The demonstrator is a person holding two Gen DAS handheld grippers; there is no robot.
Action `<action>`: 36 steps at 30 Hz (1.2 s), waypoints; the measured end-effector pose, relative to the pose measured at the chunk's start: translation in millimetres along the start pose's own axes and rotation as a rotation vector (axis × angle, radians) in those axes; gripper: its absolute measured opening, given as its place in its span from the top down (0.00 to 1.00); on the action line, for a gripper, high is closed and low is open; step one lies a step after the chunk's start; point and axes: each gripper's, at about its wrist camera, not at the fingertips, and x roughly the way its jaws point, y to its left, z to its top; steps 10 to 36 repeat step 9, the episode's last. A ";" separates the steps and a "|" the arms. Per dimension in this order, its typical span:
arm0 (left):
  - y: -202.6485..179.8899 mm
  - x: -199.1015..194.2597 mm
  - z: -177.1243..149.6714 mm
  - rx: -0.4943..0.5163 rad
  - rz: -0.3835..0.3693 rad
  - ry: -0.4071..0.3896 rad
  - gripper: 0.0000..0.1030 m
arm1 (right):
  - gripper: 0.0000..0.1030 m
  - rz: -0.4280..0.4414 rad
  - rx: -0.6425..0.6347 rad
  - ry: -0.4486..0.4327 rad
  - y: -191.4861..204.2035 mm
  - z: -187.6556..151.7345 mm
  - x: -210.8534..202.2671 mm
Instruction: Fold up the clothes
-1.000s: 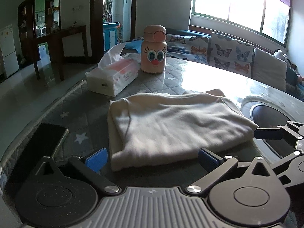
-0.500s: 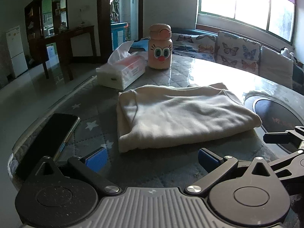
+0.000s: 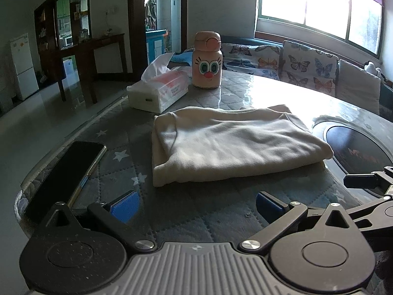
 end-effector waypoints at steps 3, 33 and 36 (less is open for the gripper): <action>-1.4 -2.7 -1.7 0.001 -0.001 -0.002 0.00 | 0.00 -0.001 0.005 -0.001 -0.4 -2.5 -2.0; -4.5 -6.0 -5.3 0.001 0.003 0.005 0.00 | 0.00 -0.001 0.010 0.001 -0.2 -7.2 -5.0; -4.5 -6.0 -5.3 0.001 0.003 0.005 0.00 | 0.00 -0.001 0.010 0.001 -0.2 -7.2 -5.0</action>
